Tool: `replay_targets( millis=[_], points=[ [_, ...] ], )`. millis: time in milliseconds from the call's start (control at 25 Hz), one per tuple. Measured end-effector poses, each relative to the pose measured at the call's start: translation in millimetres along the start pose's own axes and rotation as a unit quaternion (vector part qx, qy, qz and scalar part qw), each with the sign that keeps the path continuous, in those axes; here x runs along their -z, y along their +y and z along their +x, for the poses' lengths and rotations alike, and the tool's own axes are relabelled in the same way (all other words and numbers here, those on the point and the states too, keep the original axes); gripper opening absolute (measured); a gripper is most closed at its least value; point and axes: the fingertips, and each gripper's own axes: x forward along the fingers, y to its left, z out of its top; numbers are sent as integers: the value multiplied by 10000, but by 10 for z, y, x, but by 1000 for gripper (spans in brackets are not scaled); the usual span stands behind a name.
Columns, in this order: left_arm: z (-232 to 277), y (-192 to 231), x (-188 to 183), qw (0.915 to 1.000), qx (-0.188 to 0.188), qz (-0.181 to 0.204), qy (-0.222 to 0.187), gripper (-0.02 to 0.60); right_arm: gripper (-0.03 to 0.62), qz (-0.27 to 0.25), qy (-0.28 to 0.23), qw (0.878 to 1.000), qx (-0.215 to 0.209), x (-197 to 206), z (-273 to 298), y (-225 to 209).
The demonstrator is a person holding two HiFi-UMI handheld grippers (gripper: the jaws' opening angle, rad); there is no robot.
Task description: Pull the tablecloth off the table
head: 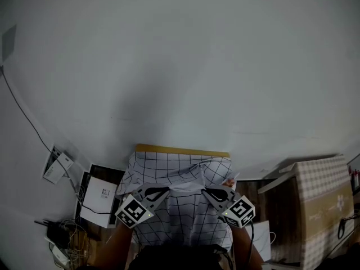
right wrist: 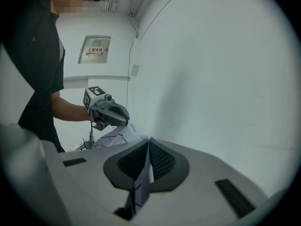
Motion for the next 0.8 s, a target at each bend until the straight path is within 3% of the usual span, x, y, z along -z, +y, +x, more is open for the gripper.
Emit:
replay_targets(
  millis=[200, 400, 640, 800],
  points=[
    [-23, 97, -170, 9999, -53, 103, -102, 14, 21, -148, -94, 9998, 97, -157, -10, -88],
    [-140, 261, -445, 9989, -240, 116, -384, 14, 21, -178, -540, 9984, 77, -537, -53, -105],
    [-185, 440, -1009, 9949, -248, 78, -977, 14, 21, -103, -1163, 9930, 191, -1064, -194, -348],
    [-281, 569, -1435, 9912, -283, 304, -1255, 15, 21, -248, -1455, 9888, 232, -1501, -262, -455]
  ],
)
